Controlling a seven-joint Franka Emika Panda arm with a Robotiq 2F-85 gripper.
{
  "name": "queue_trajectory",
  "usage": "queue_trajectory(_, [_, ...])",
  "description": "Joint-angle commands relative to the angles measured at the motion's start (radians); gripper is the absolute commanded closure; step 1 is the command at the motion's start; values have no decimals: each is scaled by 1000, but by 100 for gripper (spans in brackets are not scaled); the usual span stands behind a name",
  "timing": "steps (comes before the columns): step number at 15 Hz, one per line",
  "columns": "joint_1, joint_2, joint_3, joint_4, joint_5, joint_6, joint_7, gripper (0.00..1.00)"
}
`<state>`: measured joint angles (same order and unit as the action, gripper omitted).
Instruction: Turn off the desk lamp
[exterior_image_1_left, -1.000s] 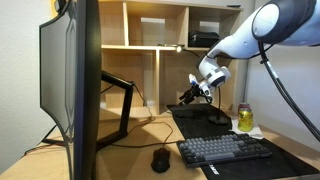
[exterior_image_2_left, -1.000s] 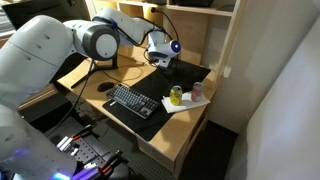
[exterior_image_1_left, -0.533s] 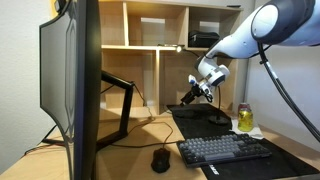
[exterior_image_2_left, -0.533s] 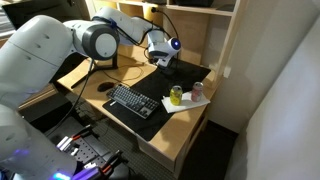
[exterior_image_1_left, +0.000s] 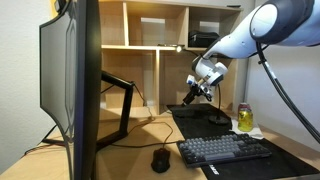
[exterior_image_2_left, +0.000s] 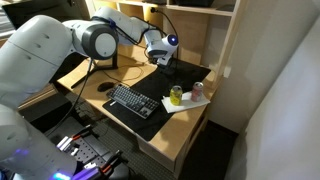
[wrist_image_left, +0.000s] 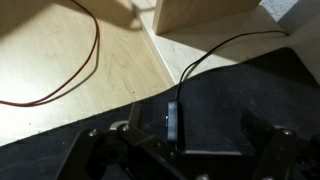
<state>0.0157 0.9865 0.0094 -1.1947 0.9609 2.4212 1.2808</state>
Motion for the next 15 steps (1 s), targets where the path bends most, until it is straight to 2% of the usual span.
queue_trajectory(1, [-13,1,24,1,-13,15,-3,0])
queue_trajectory(2, [17,31,-22,23,-69,-5,83,0])
queue_trajectory(6, [40,133,-10,114,-202,-89,201,0])
queue_trajectory(10, [54,230,13,248,-268,-54,308,0])
queue_trajectory(15, [57,291,22,360,-348,-48,443,0])
